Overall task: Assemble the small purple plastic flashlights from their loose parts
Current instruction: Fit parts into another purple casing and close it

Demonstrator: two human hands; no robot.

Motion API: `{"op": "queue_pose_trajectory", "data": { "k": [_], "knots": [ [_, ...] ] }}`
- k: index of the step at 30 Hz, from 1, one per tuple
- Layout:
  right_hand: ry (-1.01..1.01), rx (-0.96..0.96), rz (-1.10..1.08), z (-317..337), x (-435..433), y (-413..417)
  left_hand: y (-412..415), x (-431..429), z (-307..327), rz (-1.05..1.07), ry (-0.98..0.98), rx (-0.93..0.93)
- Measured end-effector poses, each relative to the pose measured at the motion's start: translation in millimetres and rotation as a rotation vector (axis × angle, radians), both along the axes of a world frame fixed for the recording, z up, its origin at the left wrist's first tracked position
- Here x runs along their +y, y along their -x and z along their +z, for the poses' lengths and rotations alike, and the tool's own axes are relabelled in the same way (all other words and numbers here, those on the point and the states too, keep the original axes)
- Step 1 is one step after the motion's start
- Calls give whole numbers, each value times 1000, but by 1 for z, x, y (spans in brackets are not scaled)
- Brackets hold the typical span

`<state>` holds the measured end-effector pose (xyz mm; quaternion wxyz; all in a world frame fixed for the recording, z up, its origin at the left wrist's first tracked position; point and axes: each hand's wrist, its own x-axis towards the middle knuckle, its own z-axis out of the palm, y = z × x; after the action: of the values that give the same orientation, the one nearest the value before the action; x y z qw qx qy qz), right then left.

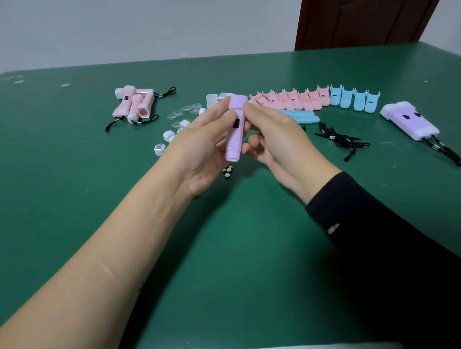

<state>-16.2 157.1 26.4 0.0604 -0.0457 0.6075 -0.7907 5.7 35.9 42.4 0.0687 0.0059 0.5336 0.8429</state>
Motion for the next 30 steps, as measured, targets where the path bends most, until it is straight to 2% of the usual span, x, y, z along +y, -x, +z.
{"op": "queue_pose_trajectory", "data": {
  "k": [4, 8, 10, 13, 17, 19, 21, 23, 27, 30],
  "knots": [
    [-14, 18, -48, 0, 2, 0, -3, 3, -1, 7, 67, 39],
    [-24, 58, -73, 0, 1, -2, -4, 3, 0, 24, 22, 36],
    [-13, 66, -68, 0, 1, -2, -4, 1, 1, 1, 80, 58],
    [11, 69, -87, 5, 4, -1, -2, -10, 6, 14, 360, 91],
    [-7, 58, -226, 11, 22, 9, 10, -42, 11, 359, 938, 206],
    [-119, 80, -335, 9, 32, 15, 15, -58, 9, 381, 1225, 167],
    [-283, 88, -436, 5, 41, 22, 18, -66, 8, 236, 1442, 37],
    [-530, 134, -495, -2, 51, 25, 19, -66, 5, 90, 1602, -78],
    [-1072, 187, -523, -13, 66, 26, 18, -64, -1, -53, 1696, -139],
    [-1298, 136, -521, -16, 73, 29, 16, -60, -2, -71, 1747, -101]
  ]
}}
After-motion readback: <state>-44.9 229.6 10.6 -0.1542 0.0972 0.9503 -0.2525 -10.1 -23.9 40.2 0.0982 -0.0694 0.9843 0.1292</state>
